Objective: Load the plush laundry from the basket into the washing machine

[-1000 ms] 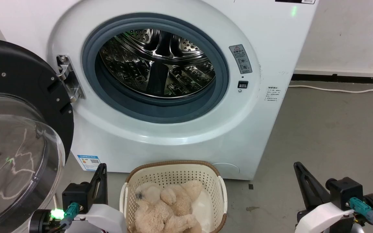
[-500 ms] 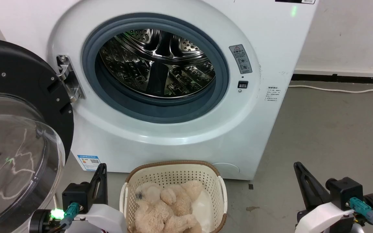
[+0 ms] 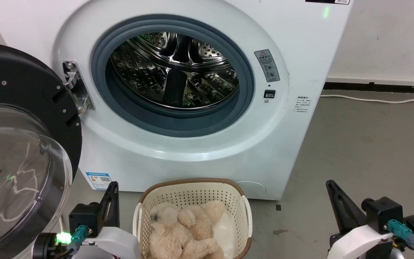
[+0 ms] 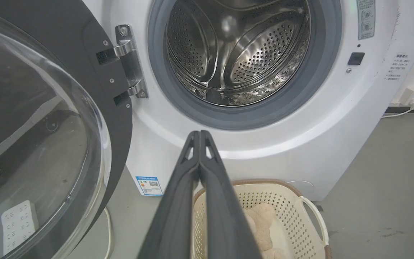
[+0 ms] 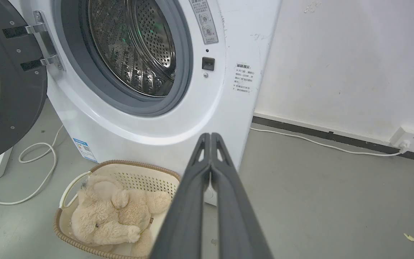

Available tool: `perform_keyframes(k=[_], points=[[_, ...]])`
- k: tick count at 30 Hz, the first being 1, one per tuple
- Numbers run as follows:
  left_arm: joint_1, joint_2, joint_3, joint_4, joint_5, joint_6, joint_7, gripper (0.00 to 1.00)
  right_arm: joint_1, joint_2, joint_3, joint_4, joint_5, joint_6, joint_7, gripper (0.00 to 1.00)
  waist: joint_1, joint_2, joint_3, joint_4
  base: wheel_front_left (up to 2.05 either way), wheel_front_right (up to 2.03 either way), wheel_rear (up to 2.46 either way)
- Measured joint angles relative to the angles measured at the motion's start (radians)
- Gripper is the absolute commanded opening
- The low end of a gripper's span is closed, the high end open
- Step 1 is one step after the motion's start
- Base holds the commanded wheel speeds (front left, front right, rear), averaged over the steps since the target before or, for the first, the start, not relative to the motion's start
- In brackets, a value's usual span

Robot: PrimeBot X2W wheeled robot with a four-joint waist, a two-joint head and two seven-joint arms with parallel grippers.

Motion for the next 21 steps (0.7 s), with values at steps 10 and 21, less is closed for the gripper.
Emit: perform_keyframes(k=[10,21], points=[[0.001,0.0,-0.012,0.002,-0.01,0.001,-0.002,1.0,0.001,0.0,0.001,0.001,0.009,0.0,-0.002,1.0,0.0,0.0,0.0,0.0,0.0,0.0,0.0],[0.001,0.0,-0.04,0.016,-0.047,0.006,-0.027,1.0,0.004,0.0,0.002,0.0,0.041,0.0,-0.024,1.0,0.0,0.0,0.009,-0.005,0.0,0.0,0.0]])
